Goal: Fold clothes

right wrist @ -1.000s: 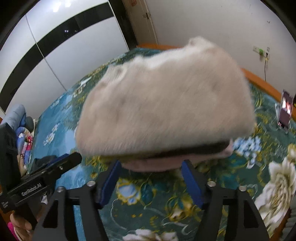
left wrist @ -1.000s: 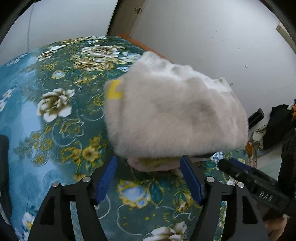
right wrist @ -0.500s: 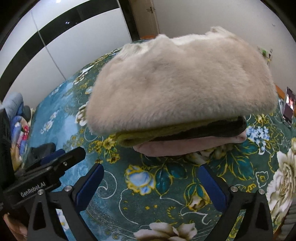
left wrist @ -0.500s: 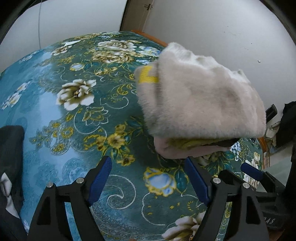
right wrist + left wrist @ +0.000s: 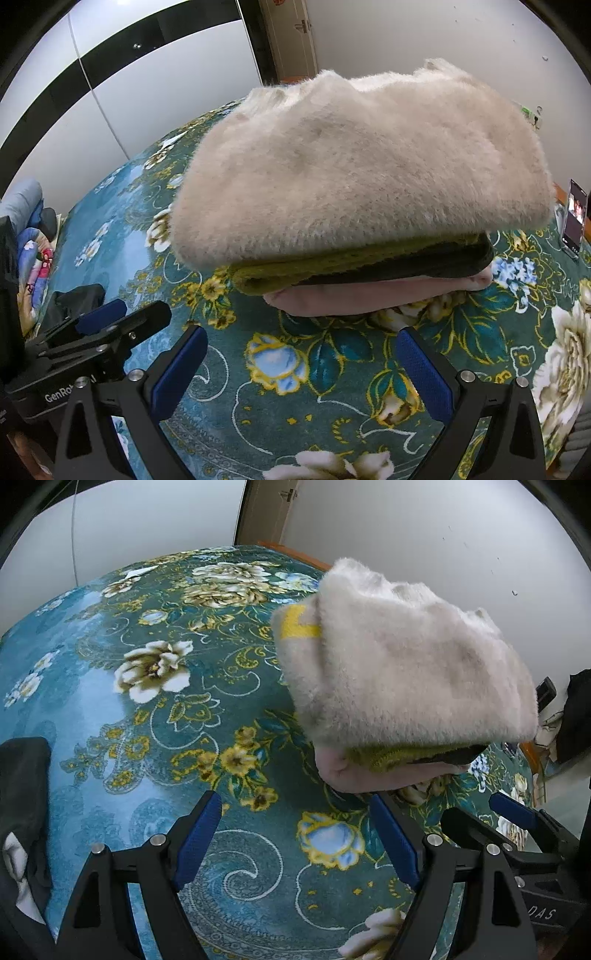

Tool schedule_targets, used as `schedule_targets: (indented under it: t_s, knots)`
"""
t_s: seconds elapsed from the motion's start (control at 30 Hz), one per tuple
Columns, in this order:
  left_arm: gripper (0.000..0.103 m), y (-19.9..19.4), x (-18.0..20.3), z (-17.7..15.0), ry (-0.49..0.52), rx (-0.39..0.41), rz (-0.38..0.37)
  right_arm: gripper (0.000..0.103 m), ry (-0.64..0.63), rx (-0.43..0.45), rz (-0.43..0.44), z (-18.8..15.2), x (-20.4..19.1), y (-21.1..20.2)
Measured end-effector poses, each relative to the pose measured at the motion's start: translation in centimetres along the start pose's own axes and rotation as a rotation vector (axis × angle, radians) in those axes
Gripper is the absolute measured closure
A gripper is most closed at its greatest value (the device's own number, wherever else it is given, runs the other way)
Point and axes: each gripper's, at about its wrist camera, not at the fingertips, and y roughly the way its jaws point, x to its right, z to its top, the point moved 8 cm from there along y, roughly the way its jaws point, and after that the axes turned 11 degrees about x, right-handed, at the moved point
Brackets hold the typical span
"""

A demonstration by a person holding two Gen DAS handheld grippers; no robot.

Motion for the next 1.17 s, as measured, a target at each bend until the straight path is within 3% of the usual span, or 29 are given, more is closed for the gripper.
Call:
schedule_targets:
  t_s: [0.37, 1.17]
  knots:
    - [0.020, 1.2, 1.2, 0.1, 0.047, 0.028, 0.012, 0.000, 0.028, -0.007, -0.008, -0.2, 1.8, 0.9]
    - [0.020, 4.4, 3.2, 0.6, 0.056, -0.033, 0.006, 0.000, 0.081, 0.009, -0.014, 0.9, 4.0, 2.0]
